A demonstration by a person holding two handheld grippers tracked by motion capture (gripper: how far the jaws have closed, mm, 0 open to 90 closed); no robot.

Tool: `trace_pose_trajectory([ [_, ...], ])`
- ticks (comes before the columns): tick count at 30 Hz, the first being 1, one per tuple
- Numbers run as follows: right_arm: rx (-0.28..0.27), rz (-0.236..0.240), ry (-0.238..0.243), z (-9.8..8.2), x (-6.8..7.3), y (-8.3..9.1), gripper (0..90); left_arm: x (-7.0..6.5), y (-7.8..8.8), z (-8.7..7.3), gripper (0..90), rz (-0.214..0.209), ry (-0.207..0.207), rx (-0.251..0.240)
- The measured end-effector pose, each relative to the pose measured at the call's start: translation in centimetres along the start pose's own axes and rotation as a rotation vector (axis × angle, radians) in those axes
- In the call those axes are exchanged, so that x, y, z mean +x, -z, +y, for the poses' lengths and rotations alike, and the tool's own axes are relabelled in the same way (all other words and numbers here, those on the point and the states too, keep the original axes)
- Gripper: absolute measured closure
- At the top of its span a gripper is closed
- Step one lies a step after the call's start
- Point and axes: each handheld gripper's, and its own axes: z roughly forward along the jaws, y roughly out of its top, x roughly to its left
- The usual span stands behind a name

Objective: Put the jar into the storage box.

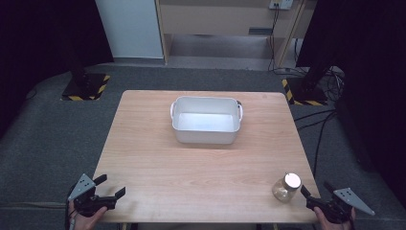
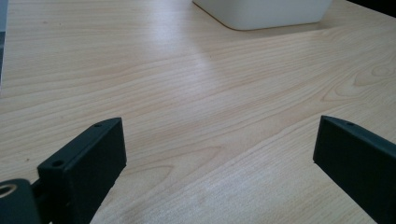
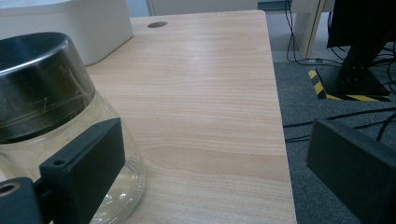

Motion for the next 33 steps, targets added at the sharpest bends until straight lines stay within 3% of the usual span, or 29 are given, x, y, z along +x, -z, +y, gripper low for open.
trace_pose_trajectory([
  [22,-0.003,-0.019,-0.009,0.4,0.0,0.2,3.9,-0.1,-0.1,0.0,1.0,-0.004,-0.004,0.011],
  [33,-0.027,-0.024,-0.001,2.2,0.3,0.6,4.6,-0.1,-0.2,0.0,0.8,-0.006,0.0,0.014],
])
